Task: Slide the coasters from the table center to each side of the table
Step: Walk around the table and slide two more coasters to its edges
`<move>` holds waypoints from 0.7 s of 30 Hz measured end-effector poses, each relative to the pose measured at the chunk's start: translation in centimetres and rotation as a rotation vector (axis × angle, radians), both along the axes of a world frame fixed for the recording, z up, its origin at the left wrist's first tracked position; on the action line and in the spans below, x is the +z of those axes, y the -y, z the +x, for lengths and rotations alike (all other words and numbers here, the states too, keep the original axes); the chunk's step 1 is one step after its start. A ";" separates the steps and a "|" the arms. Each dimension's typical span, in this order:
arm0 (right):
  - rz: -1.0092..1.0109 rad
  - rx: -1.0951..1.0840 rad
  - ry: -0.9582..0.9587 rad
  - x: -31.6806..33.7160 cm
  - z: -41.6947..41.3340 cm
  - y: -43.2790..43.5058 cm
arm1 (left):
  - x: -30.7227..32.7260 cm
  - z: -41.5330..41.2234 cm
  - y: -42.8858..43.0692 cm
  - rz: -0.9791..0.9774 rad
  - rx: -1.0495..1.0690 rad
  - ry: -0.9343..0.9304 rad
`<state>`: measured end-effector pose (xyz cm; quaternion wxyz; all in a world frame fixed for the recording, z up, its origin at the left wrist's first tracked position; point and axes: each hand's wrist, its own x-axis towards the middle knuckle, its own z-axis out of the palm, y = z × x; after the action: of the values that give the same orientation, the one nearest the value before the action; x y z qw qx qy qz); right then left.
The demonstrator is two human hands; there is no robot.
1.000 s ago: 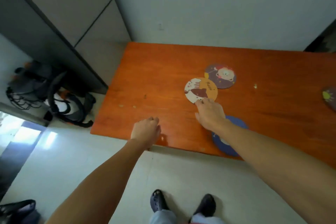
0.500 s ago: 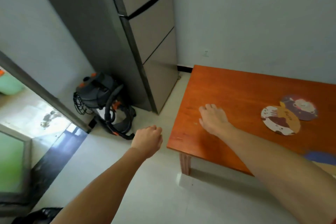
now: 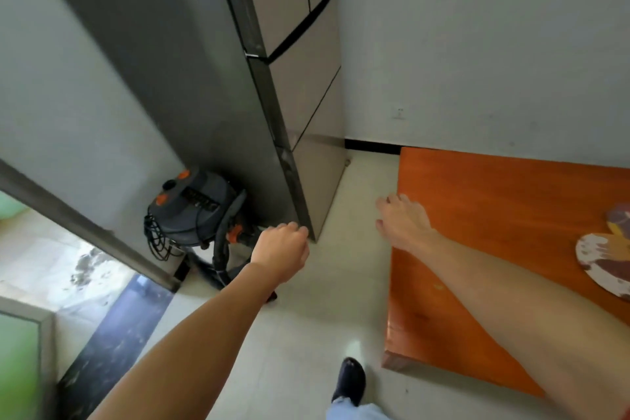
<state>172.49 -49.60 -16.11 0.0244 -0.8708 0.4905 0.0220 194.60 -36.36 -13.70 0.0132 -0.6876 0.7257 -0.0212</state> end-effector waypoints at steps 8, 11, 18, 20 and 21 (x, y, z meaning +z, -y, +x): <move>0.053 -0.140 -0.007 -0.9 3.7 9.8 | 1.4 5.5 13.8 0.053 -0.112 0.033; 0.078 -0.199 -0.027 -0.4 3.3 12.4 | 1.6 5.5 18.3 0.085 -0.202 0.025; 0.098 -0.575 -0.045 -1.5 -1.1 18.1 | 0.0 2.3 32.3 0.130 -0.557 -0.016; 0.138 -0.711 -0.038 -2.1 -2.5 18.5 | -0.4 0.9 35.9 0.141 -0.667 -0.019; 0.144 -0.773 -0.029 -2.4 -3.1 18.6 | -0.4 0.1 37.5 0.141 -0.729 -0.012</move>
<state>169.44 -68.22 -18.49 0.0851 -0.6176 0.7797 0.0580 194.72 -73.87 -14.09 0.0481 -0.3814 0.9227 0.0297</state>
